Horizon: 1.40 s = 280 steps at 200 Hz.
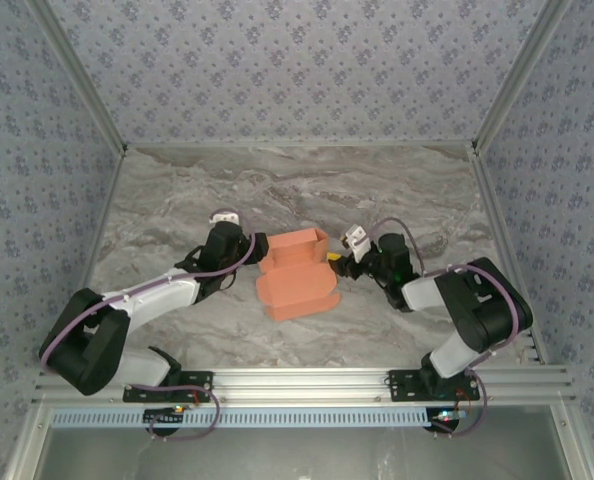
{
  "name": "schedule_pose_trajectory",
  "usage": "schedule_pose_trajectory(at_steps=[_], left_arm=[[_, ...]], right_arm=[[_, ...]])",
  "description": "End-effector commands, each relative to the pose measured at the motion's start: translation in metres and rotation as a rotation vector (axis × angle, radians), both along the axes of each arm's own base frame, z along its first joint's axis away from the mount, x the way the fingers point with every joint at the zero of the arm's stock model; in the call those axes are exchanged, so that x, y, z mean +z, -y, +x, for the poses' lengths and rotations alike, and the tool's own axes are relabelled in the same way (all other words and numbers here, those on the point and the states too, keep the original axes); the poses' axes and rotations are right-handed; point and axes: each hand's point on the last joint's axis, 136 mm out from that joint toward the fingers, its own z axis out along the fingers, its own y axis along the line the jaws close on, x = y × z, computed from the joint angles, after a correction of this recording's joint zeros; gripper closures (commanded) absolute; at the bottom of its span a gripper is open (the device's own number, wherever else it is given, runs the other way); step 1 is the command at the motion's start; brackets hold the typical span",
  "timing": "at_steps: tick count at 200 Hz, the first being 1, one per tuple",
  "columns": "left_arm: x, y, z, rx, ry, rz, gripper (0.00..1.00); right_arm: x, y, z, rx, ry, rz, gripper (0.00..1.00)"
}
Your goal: Fold the paper box
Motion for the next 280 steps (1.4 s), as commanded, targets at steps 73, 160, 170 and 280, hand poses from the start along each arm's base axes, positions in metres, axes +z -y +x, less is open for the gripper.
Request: schedule_pose_trajectory(at_steps=[73,160,170,280], left_arm=[[-0.029,-0.008,-0.016,-0.01,-0.102,0.079,0.3],[-0.026,-0.006,-0.02,-0.015,-0.095,0.067,0.3],[-0.027,-0.005,-0.021,-0.018,-0.098,0.069,0.3],[-0.031,-0.003,-0.025,-0.032,-0.093,0.066,0.31]], right_arm=[[0.004,-0.059,0.017,0.052,0.07,-0.14,0.66],[-0.018,-0.044,0.03,-0.314,0.047,-0.145,0.68],[-0.018,-0.042,0.033,-0.344,0.054,-0.133,0.68],[-0.014,-0.057,0.045,-0.364,0.074,-0.07,0.54]])
